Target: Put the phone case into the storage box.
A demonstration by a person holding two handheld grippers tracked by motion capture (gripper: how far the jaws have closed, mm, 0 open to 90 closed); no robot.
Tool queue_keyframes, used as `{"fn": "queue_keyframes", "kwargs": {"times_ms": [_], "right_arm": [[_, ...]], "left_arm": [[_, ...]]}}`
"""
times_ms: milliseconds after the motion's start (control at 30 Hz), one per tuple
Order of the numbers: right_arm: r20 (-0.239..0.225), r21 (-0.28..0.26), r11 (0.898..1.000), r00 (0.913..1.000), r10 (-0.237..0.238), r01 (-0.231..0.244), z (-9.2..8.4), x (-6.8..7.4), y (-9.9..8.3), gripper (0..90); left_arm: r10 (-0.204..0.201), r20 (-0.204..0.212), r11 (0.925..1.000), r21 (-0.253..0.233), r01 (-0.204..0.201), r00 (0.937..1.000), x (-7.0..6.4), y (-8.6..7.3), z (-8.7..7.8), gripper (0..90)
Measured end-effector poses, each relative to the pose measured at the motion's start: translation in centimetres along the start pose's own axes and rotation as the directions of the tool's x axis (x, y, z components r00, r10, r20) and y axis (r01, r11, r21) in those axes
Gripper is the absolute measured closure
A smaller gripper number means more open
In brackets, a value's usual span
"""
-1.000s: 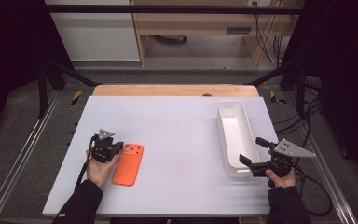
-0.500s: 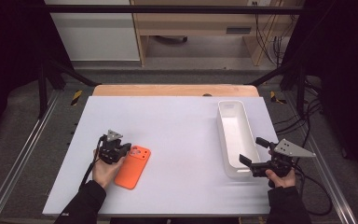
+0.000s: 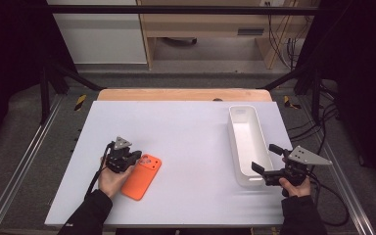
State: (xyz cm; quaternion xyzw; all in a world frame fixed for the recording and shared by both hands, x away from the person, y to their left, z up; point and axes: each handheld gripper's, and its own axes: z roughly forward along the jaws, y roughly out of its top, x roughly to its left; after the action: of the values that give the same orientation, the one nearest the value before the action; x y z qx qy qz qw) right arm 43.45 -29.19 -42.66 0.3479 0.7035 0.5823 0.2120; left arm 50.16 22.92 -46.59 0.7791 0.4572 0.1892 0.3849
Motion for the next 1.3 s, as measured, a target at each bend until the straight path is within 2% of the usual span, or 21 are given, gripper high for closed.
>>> {"fn": "queue_keyframes", "kwargs": {"times_ms": [67, 267, 500, 633, 800, 967, 1300], "right_arm": [[0.000, -0.001, 1.000, 1.0000, -0.001, 0.001, 0.0, 0.0, 0.0, 0.5], [0.001, 0.001, 1.000, 1.0000, -0.001, 0.001, 0.0, 0.0, 0.0, 0.4], [0.001, -0.003, 1.000, 1.0000, -0.004, 0.004, 0.0, 0.0, 0.0, 0.4], [0.002, -0.004, 1.000, 1.0000, -0.004, 0.004, -0.1, 0.0, 0.0, 0.4], [0.000, -0.007, 1.000, 1.0000, -0.004, 0.004, -0.1, 0.0, 0.1, 0.4], [-0.001, -0.005, 1.000, 1.0000, -0.005, 0.005, -0.1, 0.0, 0.0, 0.4], [0.001, -0.008, 1.000, 1.0000, -0.006, 0.006, -0.2, 0.0, 0.1, 0.4]], "left_arm": [[-0.003, 0.002, 0.9998, -0.018, 0.003, 1.0000, 0.3, 0.2, -0.6, 82.8], [-0.005, -0.010, 0.9988, -0.048, 0.004, 0.9999, 0.7, 0.7, -2.1, 63.6], [0.008, 0.041, 0.9972, -0.074, -0.005, 0.9991, 0.8, 1.3, -3.9, 42.6], [0.025, 0.085, 0.9954, -0.094, -0.017, 0.9961, 0.5, 1.8, -4.7, 32.4], [0.041, 0.116, 0.9921, -0.123, -0.027, 0.9924, -0.1, 2.3, -5.7, 21.7], [0.068, 0.109, 0.9899, -0.132, -0.053, 0.9917, -0.6, 2.6, -6.5, 6.7], [0.087, 0.114, 0.9901, -0.119, -0.074, 0.9897, -1.7, 2.8, -7.1, 0.8]]}}
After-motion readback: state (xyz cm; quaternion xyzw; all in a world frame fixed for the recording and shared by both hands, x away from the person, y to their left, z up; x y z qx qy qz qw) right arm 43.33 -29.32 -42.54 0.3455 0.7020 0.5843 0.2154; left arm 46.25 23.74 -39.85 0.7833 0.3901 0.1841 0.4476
